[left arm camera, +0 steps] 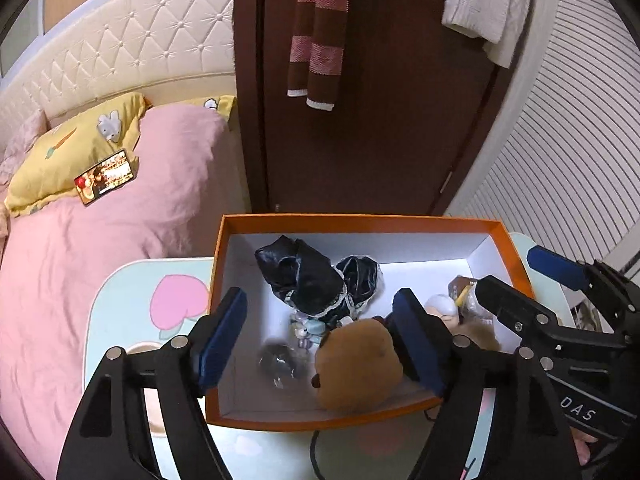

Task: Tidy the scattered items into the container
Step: 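Carry the plastic item into the box with right tool while left carries the metal cup in, then open both tools and withdraw them from the box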

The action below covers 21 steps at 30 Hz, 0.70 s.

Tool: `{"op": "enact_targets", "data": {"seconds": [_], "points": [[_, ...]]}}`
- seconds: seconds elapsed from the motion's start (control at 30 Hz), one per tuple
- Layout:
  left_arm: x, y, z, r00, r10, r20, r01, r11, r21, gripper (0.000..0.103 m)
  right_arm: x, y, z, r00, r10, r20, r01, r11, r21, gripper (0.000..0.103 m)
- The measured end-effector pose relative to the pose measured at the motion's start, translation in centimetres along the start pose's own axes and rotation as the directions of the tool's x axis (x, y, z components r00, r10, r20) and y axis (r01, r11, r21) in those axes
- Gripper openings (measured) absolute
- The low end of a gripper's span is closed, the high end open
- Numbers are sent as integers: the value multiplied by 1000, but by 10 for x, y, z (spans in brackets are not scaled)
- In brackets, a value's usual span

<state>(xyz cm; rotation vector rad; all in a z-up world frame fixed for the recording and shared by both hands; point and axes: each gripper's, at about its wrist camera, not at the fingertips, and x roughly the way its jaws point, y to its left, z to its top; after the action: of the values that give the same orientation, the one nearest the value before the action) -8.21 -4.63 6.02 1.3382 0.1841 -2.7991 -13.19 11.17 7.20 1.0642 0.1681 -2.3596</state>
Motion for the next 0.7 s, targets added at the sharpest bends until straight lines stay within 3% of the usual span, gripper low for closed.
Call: {"op": "enact_targets", "data": {"seconds": [0.23, 0.7], "points": [[3, 0, 0, 1000, 7, -19, -7, 1000, 6, 76, 1, 1, 1, 1000, 13, 0, -13, 1000, -3, 70], [-23, 2, -4, 1000, 9, 18, -9, 1000, 7, 76, -18, 11, -1, 1000, 9, 23, -9, 1000, -12, 70]]}}
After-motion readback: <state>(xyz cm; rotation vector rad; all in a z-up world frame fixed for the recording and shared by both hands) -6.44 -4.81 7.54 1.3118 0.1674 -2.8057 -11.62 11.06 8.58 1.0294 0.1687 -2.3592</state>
